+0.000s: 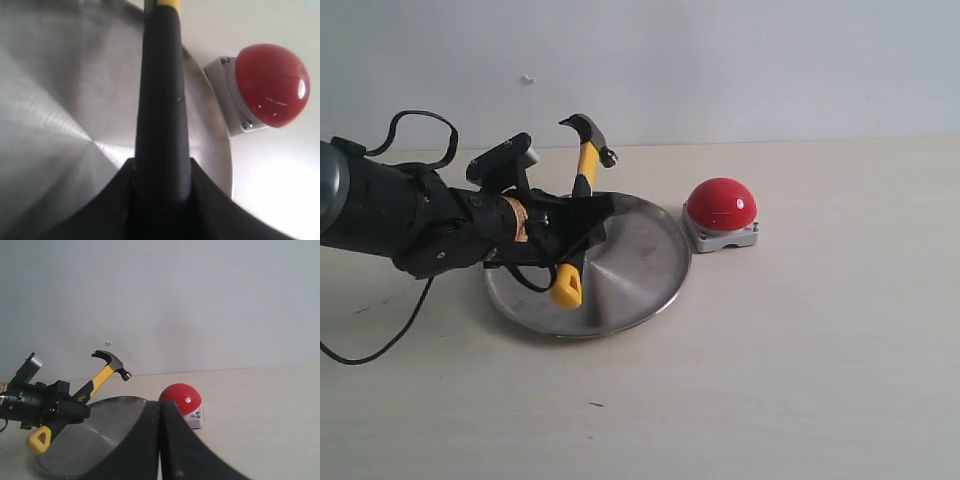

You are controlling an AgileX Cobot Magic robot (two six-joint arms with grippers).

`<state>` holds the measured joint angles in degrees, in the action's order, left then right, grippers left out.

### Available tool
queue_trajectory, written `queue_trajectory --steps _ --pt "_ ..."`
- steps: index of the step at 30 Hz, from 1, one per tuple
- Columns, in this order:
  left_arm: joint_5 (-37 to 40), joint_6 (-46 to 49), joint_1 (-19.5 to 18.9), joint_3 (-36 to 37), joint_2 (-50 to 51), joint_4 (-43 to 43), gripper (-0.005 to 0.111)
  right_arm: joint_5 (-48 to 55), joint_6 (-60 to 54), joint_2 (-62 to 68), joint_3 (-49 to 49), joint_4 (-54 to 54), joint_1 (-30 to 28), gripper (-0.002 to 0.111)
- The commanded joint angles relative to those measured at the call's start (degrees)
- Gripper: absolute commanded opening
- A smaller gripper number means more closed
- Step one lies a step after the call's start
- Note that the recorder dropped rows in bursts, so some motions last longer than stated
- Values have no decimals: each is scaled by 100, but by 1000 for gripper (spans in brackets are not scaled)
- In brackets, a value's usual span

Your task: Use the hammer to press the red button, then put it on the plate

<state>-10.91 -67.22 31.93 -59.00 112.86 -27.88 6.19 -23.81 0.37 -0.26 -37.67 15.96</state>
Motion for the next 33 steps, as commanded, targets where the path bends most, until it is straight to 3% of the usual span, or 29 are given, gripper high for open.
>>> queue_trajectory --steps 1,33 --pt "-477 39 37 -214 176 180 0 -36 1 -37 26 6 3 0" --pt "-685 103 74 -449 865 309 0 -36 1 -37 26 16 3 0"
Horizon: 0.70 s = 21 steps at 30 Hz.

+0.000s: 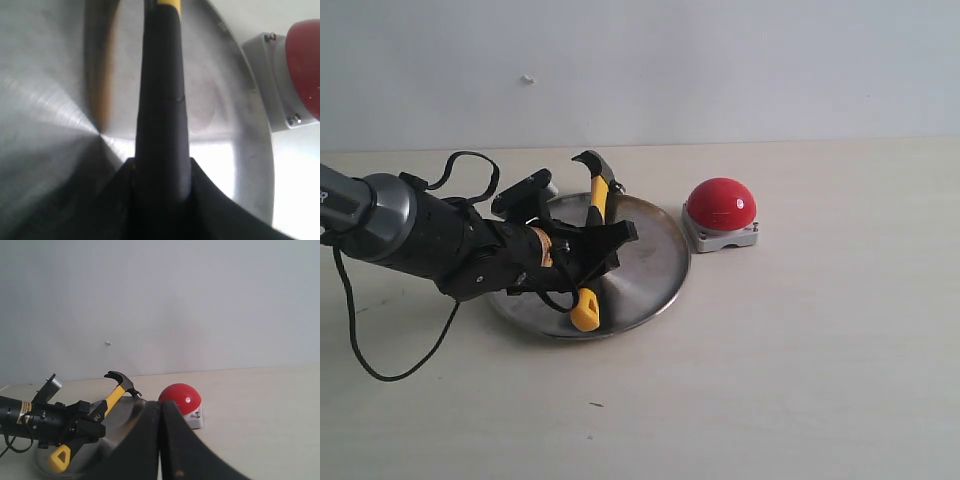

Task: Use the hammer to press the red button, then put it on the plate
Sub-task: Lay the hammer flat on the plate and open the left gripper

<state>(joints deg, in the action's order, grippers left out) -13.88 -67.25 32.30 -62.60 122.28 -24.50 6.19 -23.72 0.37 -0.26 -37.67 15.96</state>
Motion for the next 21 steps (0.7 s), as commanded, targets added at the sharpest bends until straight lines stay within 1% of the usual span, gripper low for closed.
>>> queue_trajectory --steps 1,7,8,11,12,15,17,21 --pt "-388 106 37 -89 -77 -29 0 -36 -9 -37 26 16 3 0" --pt "-388 106 37 -89 -77 -29 2 -36 -9 -37 26 16 3 0" --pt "-388 106 37 -89 -77 -29 4 -36 -9 -37 26 16 3 0" --pt "-378 69 37 -89 -77 -29 18 -36 -9 -37 26 16 3 0" --pt "-378 69 37 -89 -77 -29 25 -36 -9 -37 26 16 3 0" --pt "-378 69 37 -89 -77 -41 39 -36 -9 -37 26 16 3 0" --pt "-378 69 37 -89 -77 -41 43 -36 -9 -37 26 16 3 0" --pt "-378 69 37 -89 -77 -51 44 -36 -9 -37 26 16 3 0"
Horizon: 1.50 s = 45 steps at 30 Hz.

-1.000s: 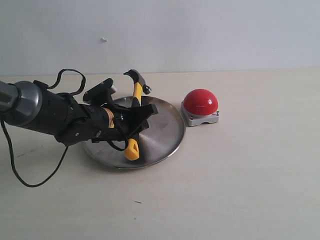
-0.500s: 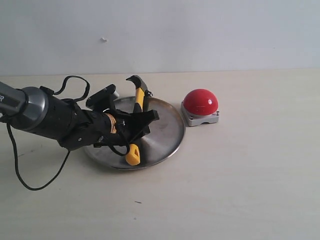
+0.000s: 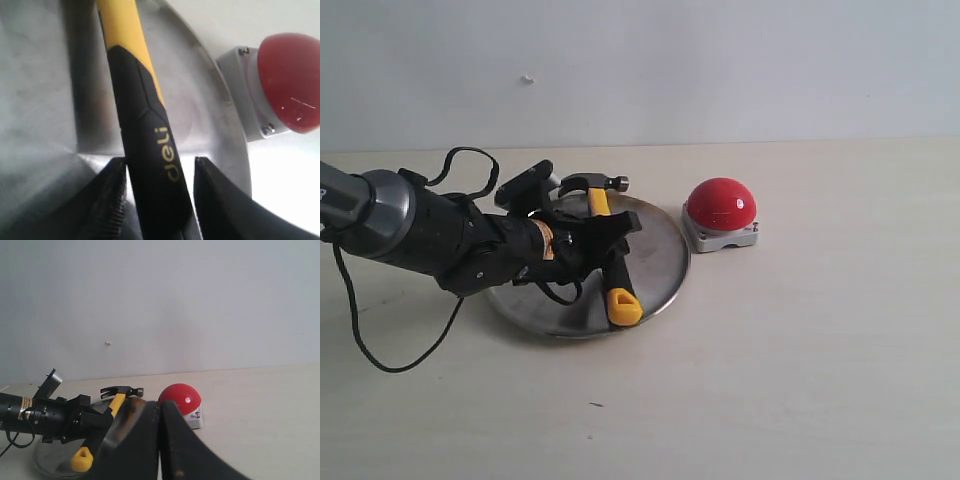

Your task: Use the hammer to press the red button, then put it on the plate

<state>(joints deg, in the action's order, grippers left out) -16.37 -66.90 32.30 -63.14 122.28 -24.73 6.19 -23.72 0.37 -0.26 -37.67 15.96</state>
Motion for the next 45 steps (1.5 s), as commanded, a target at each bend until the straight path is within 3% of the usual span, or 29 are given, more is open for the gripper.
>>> queue_trajectory --steps 1,15,17,20,21,27,29,34,40,42,45 --pt "-130 34 37 -35 -77 -41 44 -36 -9 -37 26 16 3 0" --pt "746 -101 37 302 -942 -464 43 -36 -9 -37 26 16 3 0" --pt "746 -78 37 494 -1236 -529 35 -36 -9 -37 26 16 3 0" --pt "668 -78 39 896 -1836 -755 8 -36 -9 -37 26 16 3 0" --pt "465 -78 39 1109 -2080 -815 0 -36 -9 -37 26 16 3 0" --pt "-2405 251 205 2967 -3661 -815 0 -36 -9 -37 26 16 3 0" --pt "-2841 330 247 3529 -4256 -815 0 -36 -9 -37 26 16 3 0" --pt "-3154 187 257 4392 -5623 -1634 0 -36 -9 -37 26 16 3 0" --pt "-3349 143 257 4563 -6751 -3349 0 -36 -9 -37 26 16 3 0" --pt "-3519 135 257 4563 -6966 -3494 0 -36 -9 -37 26 16 3 0" --pt "-3096 259 158 4563 -7327 -3269 0 -36 -9 -37 26 16 3 0"
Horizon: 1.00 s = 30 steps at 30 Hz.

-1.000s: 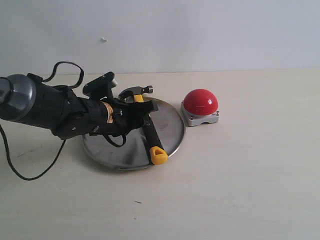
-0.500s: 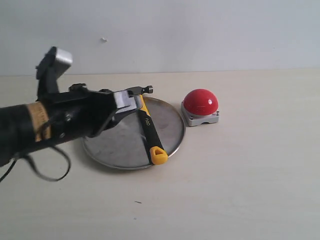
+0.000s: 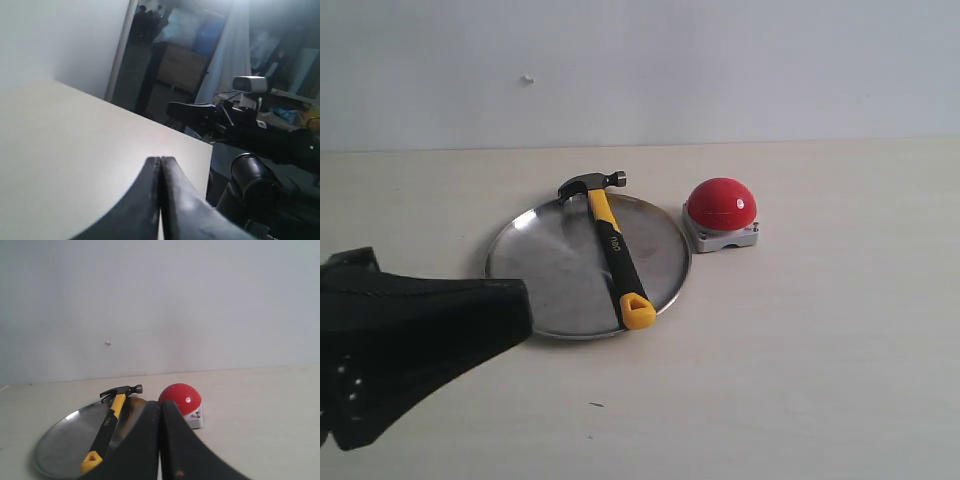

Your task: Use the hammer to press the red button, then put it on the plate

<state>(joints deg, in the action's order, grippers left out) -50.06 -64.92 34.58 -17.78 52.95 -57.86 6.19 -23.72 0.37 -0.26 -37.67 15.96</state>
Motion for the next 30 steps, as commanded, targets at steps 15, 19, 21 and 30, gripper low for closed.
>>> queue_trajectory --steps 15,19,21,30 --pt "3266 -559 -978 1492 -3032 301 0 -36 -9 -37 26 16 3 0" --pt "4167 -887 -1533 1778 -4357 405 0 -36 -9 -37 26 16 3 0" --pt "4851 -1683 -1719 1778 -4792 414 0 -36 -9 -37 26 16 3 0" --pt "5537 -1192 -1926 1778 -5295 -52 0 -36 -9 -37 26 16 3 0"
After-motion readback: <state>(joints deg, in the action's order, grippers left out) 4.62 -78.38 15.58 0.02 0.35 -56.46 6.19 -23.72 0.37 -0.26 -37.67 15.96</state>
